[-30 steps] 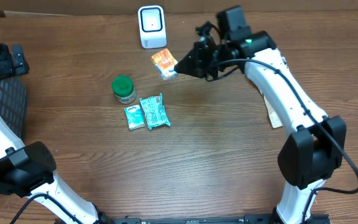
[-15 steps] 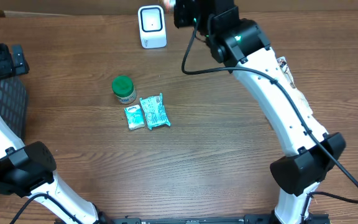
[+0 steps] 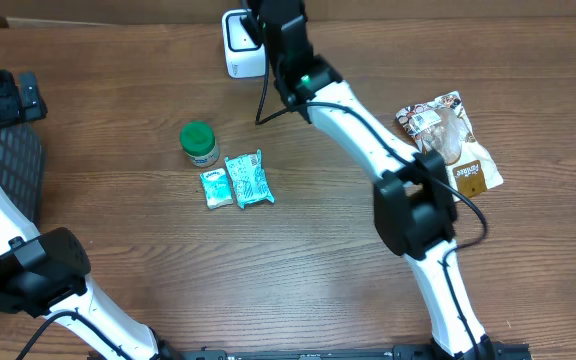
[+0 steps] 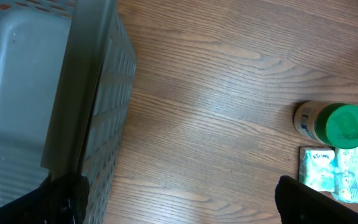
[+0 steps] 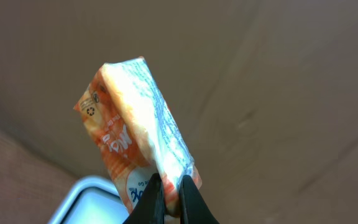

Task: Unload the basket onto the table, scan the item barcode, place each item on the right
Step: 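Lift the orange pack and hold it up to the scanner face, then carry the orange pack right and set it beside the mushroom bag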

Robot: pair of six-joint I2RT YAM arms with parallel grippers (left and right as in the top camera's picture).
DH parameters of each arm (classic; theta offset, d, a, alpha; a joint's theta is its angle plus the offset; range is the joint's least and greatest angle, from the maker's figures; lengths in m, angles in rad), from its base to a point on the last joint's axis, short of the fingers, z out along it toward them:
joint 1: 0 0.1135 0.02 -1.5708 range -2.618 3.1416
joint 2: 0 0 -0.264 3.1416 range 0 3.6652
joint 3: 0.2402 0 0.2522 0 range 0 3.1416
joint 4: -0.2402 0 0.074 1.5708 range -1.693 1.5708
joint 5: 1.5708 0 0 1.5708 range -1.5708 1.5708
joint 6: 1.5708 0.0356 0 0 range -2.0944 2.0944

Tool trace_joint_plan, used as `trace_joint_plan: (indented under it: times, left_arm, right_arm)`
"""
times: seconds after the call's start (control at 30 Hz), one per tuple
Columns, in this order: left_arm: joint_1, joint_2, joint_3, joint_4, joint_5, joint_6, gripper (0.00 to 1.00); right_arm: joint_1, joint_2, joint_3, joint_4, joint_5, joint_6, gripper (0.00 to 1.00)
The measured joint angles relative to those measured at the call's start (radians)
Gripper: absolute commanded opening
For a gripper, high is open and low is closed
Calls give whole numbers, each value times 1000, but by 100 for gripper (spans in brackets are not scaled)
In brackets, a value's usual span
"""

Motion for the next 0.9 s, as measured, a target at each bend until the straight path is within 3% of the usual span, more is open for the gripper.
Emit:
trace_joint_plan:
  times: [0.23,0.53,0.73,0.9]
  left_arm:
    - [0,0,0,0,0,0,100]
    - [0,0,0,0,0,0,100]
    - [0,0,0,0,0,0,100]
    - [0,0,0,0,0,0,100]
  right_arm:
    - [0,127,-1,65,-29,-154,4]
    - [0,146,-1,71,-32,-204,4]
    - [3,145,-1,46,-27,-185,4]
    - [6,78,-7,-137,-26,-62,4]
